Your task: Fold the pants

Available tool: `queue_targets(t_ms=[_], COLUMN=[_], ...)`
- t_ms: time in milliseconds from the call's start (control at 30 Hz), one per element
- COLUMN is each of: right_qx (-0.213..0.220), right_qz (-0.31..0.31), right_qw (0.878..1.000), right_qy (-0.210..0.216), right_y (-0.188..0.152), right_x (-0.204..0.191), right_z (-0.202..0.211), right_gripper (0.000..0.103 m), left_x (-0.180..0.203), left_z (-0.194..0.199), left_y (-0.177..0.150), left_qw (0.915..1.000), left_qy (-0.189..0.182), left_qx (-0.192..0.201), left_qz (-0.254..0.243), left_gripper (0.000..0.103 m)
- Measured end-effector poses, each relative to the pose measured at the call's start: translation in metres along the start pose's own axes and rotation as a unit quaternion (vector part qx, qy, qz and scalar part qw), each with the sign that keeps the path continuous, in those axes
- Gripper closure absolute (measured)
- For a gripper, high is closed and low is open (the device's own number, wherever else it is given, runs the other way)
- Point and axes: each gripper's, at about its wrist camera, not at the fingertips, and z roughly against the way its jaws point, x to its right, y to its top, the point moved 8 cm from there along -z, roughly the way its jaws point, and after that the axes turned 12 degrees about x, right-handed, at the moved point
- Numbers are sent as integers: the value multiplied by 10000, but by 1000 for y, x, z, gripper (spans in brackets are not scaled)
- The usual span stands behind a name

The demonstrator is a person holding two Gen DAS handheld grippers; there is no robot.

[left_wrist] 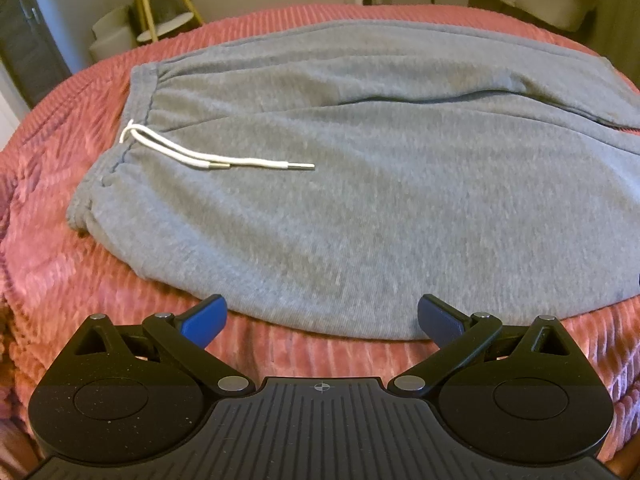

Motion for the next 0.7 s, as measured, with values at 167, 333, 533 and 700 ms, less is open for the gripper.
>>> queue_targets(t_ms=[167,333,533,700], right_qx=[1,-79,-132,-175], right_qz=[-26,-14,-5,-32], right_qw=[10000,10000,9999,9998], right_qy=[53,45,92,127], right_y=[-1,-3,-4,-4], right_x=[0,-3,-5,-6], right_z=[-2,-10,-15,-20], right_gripper=[6,6,6,6], left_x=[1,1,0,2], left_z=[0,-5,-6,-8], left_y=[1,0,0,-1], left_qw=[10000,10000,9999,9999], left_qy=[-45,-54,-61,-43], left_qx=[13,-58,-70,-95], left_qz=[-9,23,52,-1], left_gripper=[0,0,0,0])
